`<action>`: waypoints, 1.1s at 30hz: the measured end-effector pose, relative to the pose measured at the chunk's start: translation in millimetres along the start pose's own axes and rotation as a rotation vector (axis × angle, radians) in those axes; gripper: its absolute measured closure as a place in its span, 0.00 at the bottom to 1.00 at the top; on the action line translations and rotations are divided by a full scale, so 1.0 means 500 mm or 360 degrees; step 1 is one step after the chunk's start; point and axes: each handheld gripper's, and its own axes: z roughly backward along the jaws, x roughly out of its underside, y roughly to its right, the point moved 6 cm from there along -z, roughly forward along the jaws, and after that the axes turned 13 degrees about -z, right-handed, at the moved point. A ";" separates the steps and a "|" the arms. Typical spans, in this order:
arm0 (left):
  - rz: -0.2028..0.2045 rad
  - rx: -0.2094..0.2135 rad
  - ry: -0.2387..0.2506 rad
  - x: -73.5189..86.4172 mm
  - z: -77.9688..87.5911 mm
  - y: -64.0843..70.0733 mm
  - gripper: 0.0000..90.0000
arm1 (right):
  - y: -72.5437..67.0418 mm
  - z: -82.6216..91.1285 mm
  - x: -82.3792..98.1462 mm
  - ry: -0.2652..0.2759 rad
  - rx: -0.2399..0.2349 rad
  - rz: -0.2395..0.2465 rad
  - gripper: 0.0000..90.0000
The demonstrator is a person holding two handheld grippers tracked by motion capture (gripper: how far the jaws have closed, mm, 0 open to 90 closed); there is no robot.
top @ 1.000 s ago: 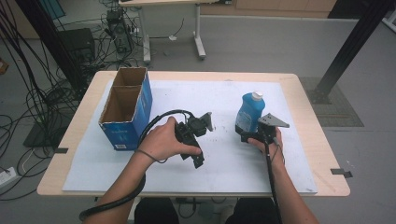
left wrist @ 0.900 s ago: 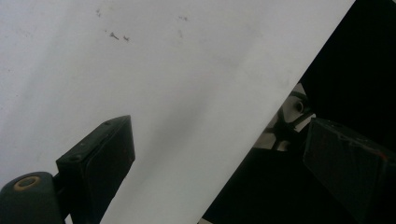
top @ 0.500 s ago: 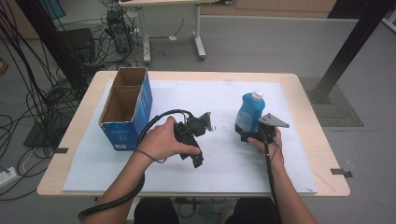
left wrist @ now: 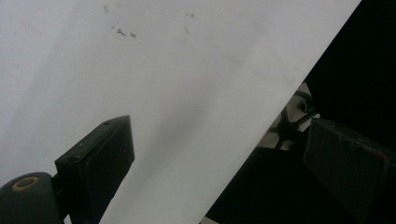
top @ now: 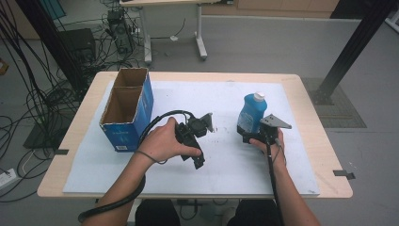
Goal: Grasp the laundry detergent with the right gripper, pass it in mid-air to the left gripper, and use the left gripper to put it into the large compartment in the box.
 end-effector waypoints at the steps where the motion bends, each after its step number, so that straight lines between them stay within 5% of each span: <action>1: 0.0001 0.0001 0.0001 0.000 0.000 0.000 0.10 | 0.000 0.000 0.000 -0.0002 0.0000 -0.0001 0.05; 33: -0.0005 -0.0002 -0.0006 -0.004 0.000 0.001 0.10 | 0.000 -0.001 0.001 0.0001 -0.0006 -0.0013 0.05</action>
